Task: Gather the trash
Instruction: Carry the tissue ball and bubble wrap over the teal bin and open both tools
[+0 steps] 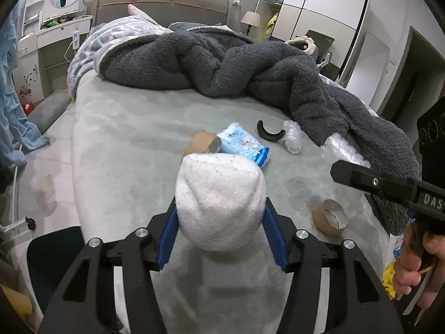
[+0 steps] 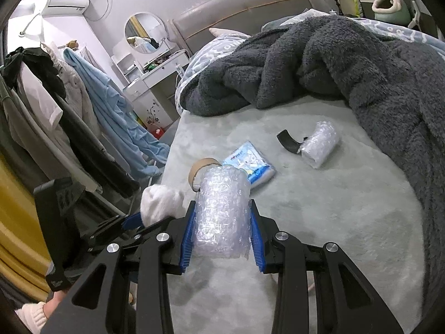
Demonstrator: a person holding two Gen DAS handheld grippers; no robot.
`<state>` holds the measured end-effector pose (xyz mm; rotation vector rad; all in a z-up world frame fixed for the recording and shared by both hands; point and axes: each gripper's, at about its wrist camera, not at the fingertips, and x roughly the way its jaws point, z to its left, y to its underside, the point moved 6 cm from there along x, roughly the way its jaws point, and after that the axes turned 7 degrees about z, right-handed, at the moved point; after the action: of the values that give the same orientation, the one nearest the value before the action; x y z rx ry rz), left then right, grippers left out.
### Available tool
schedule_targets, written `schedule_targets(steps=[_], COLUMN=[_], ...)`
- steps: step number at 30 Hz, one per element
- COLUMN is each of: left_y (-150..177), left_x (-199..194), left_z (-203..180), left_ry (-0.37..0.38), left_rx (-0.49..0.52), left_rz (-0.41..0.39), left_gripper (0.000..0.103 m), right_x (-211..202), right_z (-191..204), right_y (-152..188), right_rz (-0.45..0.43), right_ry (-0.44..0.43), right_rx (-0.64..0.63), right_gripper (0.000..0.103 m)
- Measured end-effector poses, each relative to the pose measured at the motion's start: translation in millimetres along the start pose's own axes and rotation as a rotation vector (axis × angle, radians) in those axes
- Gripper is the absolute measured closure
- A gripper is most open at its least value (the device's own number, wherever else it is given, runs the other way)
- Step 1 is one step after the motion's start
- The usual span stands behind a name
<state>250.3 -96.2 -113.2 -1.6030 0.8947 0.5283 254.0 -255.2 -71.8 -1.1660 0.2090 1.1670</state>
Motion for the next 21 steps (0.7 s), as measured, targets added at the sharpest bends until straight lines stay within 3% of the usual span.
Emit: schedule_targets(steps=[9, 21], left_y=[8.6, 22.2], left_x=[-26.7, -47.2], left_z=[28.4, 90.1], left_ry=[-0.040, -0.120], left_rx=[-0.040, -0.138], left_rz=[-0.018, -0.018], left_gripper=[0.043, 0.043], right_x=[11.1, 39.1], right_z=[18.5, 69.1], right_y=[-2.9, -1.4], right_rz=[0.001, 0.039], right_ry=[0.015, 0.024], right_rx=[0.031, -0.036], right_gripper=[0.067, 0.067])
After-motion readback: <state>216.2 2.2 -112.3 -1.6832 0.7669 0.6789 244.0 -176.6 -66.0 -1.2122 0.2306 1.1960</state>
